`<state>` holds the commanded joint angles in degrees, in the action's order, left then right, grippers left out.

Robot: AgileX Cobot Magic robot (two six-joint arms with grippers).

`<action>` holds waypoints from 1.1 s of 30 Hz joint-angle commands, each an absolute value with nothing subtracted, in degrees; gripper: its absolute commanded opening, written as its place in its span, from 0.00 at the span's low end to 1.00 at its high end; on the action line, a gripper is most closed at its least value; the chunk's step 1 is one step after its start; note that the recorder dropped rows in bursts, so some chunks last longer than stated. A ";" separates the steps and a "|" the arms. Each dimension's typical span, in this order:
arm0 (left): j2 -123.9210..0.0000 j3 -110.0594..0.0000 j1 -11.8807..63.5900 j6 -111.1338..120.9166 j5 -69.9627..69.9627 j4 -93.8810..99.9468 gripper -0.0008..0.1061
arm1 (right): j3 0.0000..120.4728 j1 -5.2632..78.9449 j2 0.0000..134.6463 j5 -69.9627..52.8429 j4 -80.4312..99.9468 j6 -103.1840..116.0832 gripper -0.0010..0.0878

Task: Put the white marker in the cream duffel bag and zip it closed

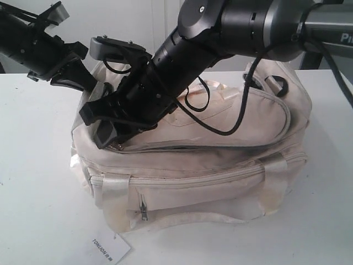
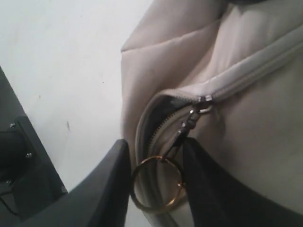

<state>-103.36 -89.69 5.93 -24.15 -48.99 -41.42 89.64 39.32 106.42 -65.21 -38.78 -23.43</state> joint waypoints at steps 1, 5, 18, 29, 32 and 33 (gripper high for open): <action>-103.36 -89.69 5.93 -24.15 -48.85 -41.42 0.01 | 89.64 39.32 106.18 -65.58 -38.78 -23.89 0.01; -103.36 -89.69 5.93 -24.15 -47.57 -39.15 0.01 | 89.78 39.32 105.20 -66.09 -38.60 -24.15 0.01; -103.36 -89.69 5.93 -24.15 -44.45 -35.91 0.01 | 90.74 39.32 100.08 -69.86 -30.61 -24.15 0.01; -103.36 -89.69 5.93 -24.15 -44.48 -35.32 0.01 | 90.74 39.32 98.77 -69.96 -15.03 -23.86 0.01; -103.36 -89.69 5.93 -24.15 -44.48 -34.90 0.01 | 90.74 39.32 98.77 -69.96 -10.80 -23.75 0.01; -103.36 -89.69 5.93 -24.15 -44.48 -34.61 0.01 | 90.74 39.32 98.77 -69.96 -10.17 -23.75 0.01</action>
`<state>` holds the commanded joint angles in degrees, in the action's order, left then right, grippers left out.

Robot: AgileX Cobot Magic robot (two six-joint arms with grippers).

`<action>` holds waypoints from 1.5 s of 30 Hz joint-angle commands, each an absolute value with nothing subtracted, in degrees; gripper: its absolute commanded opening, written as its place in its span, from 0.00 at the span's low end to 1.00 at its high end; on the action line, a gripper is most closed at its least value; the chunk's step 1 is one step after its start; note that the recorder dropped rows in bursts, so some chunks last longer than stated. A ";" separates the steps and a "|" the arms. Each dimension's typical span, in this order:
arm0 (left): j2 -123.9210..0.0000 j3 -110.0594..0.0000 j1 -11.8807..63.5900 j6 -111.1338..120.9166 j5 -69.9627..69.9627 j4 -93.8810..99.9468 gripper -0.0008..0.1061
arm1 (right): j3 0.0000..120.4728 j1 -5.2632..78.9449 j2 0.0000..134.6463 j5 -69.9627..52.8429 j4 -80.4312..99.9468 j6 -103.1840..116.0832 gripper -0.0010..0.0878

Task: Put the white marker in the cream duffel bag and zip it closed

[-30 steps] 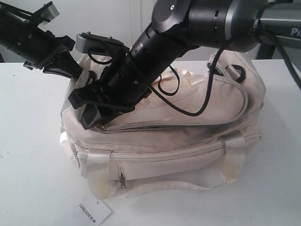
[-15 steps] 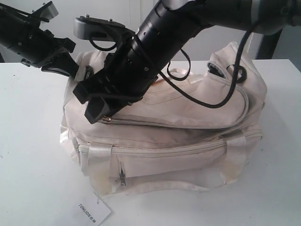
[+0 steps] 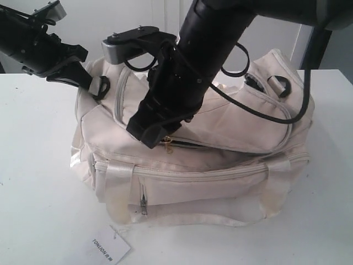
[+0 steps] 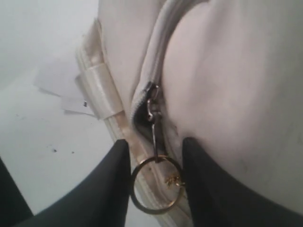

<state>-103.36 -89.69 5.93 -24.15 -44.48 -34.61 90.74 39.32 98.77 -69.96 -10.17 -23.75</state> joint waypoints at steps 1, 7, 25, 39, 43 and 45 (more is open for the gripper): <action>-103.36 -89.69 5.93 -24.15 -44.48 -34.16 0.01 | 90.74 39.32 98.77 -69.96 -10.17 -23.75 0.01; -103.36 -89.69 5.93 -23.96 -44.49 -33.11 0.01 | 90.74 39.32 98.77 -69.96 -10.64 -23.32 0.01; -103.04 -89.69 5.80 -16.07 -52.35 -32.73 0.45 | 90.74 39.32 98.77 -69.10 -10.98 -22.27 0.01; -96.05 -89.69 5.80 -15.02 -61.23 -32.50 0.54 | 90.74 39.32 98.77 -69.10 -10.98 -22.27 0.01; -95.96 -87.48 5.91 -14.76 -61.62 -32.50 0.54 | 90.74 39.32 98.77 -69.10 -10.98 -22.27 0.01; -95.96 -85.97 5.91 -14.76 -61.26 -32.62 0.54 | 90.74 39.32 98.77 -69.10 -10.98 -22.27 0.01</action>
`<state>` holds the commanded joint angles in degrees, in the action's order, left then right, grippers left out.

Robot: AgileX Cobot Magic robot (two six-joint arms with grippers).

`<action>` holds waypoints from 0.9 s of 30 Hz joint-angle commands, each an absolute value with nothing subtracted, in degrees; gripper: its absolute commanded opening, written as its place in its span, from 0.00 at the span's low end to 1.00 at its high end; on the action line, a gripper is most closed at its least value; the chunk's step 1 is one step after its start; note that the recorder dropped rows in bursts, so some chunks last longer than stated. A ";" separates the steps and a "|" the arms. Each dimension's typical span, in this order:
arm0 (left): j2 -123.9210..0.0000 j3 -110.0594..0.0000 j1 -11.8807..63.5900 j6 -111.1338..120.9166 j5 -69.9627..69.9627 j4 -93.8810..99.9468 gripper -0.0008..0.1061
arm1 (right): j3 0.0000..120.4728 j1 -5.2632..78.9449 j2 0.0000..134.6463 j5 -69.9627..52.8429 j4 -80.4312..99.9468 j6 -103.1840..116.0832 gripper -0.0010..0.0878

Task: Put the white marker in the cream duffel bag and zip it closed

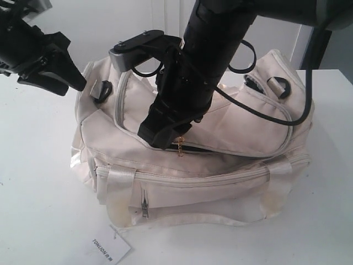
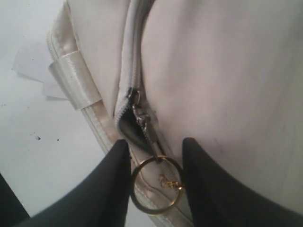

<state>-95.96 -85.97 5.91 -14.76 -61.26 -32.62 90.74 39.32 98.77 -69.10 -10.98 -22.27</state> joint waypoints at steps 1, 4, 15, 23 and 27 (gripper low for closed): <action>-95.96 -84.82 5.91 -14.76 -61.02 -32.62 0.54 | 90.74 39.32 98.77 -69.10 -10.98 -22.27 0.01; -95.96 -82.40 5.91 -14.93 -59.75 -34.57 0.54 | 90.74 39.32 98.77 -69.10 -10.98 -22.27 0.01; -95.96 -78.36 5.91 -18.26 -57.37 -37.45 0.50 | 90.74 39.32 98.77 -68.97 -10.96 -22.27 0.01; -95.96 -74.57 5.91 -22.94 -54.67 -39.10 0.01 | 90.74 39.32 98.77 -68.97 -10.96 -22.27 0.01; -95.96 -73.03 5.91 -23.75 -53.01 -39.10 0.01 | 90.74 39.32 98.77 -69.12 -10.96 -22.27 0.01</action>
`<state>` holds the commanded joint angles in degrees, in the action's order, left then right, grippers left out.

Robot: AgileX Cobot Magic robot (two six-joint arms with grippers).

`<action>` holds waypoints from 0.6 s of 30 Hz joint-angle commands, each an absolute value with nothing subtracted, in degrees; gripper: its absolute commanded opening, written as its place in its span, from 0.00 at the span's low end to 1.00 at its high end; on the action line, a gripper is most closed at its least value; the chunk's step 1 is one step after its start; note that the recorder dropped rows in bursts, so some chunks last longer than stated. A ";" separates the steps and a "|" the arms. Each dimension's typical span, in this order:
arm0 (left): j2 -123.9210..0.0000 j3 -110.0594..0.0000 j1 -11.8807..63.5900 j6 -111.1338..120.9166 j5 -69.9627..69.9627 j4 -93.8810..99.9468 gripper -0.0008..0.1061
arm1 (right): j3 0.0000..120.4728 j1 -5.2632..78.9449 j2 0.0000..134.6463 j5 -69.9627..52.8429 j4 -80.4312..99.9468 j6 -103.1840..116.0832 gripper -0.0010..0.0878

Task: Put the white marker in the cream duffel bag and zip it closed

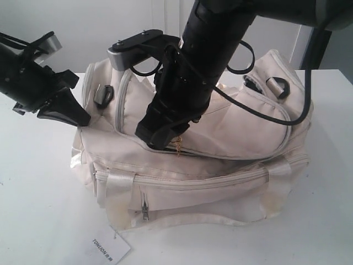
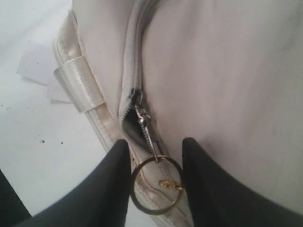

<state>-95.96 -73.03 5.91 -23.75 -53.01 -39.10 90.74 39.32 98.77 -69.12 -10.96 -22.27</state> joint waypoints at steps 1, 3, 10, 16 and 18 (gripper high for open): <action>-95.96 -72.66 5.91 -24.31 -52.47 -39.10 0.01 | 90.74 39.32 98.77 -69.27 -10.96 -22.27 0.01; -95.96 -72.42 5.91 -24.44 -51.74 -38.79 0.01 | 90.74 39.32 98.77 -69.85 -10.96 -22.27 0.01; -95.96 -72.10 5.91 -24.44 -48.31 -34.82 0.01 | 90.74 39.32 98.77 -69.96 -10.50 -22.27 0.01; -95.96 -72.10 5.91 -24.07 -46.68 -29.35 0.01 | 90.74 39.32 98.77 -69.96 -8.40 -22.27 0.01; -95.96 -72.10 5.91 -24.07 -46.41 -28.44 0.01 | 90.74 39.32 98.77 -69.96 -6.29 -22.27 0.01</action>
